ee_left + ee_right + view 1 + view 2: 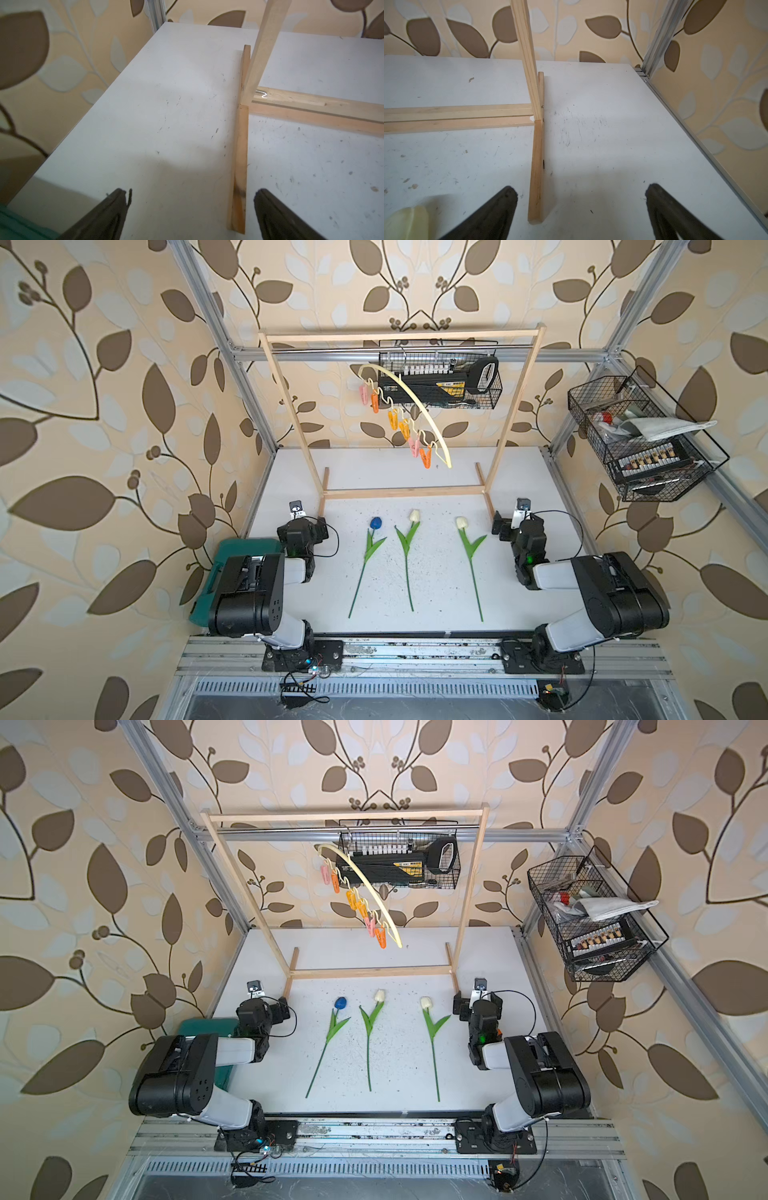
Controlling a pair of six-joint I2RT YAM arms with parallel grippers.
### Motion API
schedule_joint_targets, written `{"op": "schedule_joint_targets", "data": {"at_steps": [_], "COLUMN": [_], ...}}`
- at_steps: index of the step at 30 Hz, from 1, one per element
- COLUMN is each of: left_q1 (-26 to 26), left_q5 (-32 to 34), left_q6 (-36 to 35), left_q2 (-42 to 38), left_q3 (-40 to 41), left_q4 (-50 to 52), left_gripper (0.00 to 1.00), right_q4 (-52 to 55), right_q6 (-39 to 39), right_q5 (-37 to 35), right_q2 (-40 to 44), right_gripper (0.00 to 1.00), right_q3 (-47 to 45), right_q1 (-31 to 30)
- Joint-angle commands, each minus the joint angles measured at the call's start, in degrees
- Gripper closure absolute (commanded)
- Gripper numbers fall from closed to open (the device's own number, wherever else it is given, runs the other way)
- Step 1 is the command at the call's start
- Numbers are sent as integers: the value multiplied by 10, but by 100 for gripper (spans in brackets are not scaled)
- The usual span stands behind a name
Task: Dry the flowers on a clothes hanger
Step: Pick up the flower at the center of the board.
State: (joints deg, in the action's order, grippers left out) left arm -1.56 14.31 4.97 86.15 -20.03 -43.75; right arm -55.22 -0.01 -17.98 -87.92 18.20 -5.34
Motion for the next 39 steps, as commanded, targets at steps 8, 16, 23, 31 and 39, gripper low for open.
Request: {"op": "schedule_joint_targets", "data": {"at_steps": [8,16,23,31,39], "left_q1": [-5,-5,-5,-5,-5], "left_q5": [-13,-14,-14,-14,-14], "left_q6": [7,7,7,6,7], "left_q2": [-7,-7,-7,-6,-6], "left_q3": [-11,-11,-11,-11,-11], "left_q4": [-6,-6,-6,-6,-6], "left_gripper": [1,1,1,1,1], "right_q4": [2,1,3,-3,-50], "right_q6": [6,5,6,5,-112], "right_q5": [3,2,3,-1,-181], "right_q2": [2,2,2,5,104], "right_gripper": [1,1,1,1,1], "right_q3": [5,5,5,2,-33], "right_q1": [2,2,1,2,-133]}}
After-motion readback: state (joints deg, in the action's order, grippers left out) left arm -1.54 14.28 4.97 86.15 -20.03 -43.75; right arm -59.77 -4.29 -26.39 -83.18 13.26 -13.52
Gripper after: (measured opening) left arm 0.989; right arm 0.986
